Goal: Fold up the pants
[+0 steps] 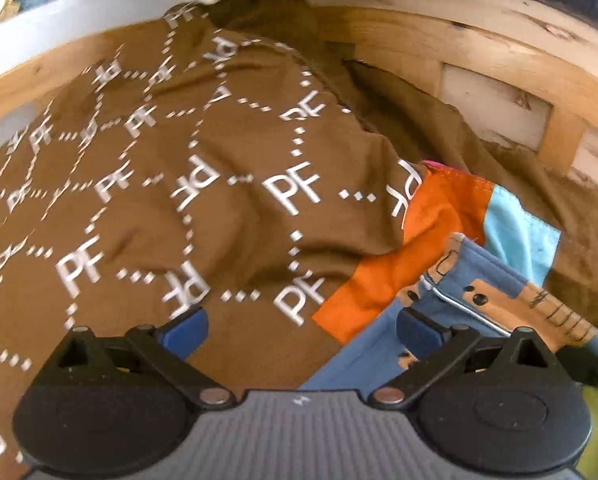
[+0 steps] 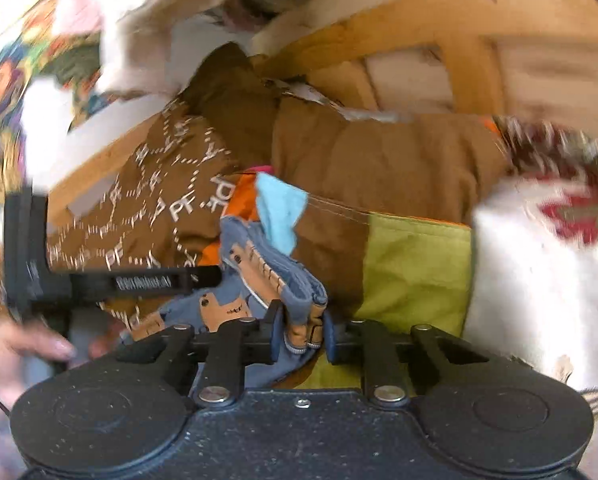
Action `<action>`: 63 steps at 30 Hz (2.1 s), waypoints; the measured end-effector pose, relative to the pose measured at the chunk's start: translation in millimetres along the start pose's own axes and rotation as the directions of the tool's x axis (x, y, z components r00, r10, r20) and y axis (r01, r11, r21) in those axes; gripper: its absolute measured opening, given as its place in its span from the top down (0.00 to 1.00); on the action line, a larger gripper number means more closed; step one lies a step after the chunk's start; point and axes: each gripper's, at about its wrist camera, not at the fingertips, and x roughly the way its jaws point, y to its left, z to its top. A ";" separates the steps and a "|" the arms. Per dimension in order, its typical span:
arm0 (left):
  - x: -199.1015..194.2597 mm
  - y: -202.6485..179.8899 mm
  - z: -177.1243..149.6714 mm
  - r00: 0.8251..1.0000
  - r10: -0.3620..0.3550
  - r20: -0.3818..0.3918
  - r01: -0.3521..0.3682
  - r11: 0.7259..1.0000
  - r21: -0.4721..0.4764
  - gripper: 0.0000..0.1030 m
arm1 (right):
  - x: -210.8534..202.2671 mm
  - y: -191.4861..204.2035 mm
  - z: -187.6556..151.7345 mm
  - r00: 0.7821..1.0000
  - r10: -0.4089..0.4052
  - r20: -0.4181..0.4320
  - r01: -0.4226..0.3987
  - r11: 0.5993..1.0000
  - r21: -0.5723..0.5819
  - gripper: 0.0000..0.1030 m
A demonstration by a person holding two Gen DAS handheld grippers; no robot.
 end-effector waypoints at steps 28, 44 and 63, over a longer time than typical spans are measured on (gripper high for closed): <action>-13.1 7.7 10.6 0.913 -0.373 -0.162 0.286 0.872 -0.397 0.90 | -16.0 101.8 -68.2 0.993 0.019 0.120 0.082 0.625 -0.776 0.85; -122.7 120.3 -73.1 0.966 -0.256 -0.048 0.178 0.785 -0.594 0.90 | -73.3 165.4 -85.6 0.935 0.354 -0.025 -0.242 0.584 -0.775 0.86; -128.2 163.1 -169.1 0.969 -0.242 0.055 0.213 0.699 -0.682 0.87 | -49.9 199.5 -124.3 0.883 0.358 -0.303 -0.461 0.541 -0.703 0.86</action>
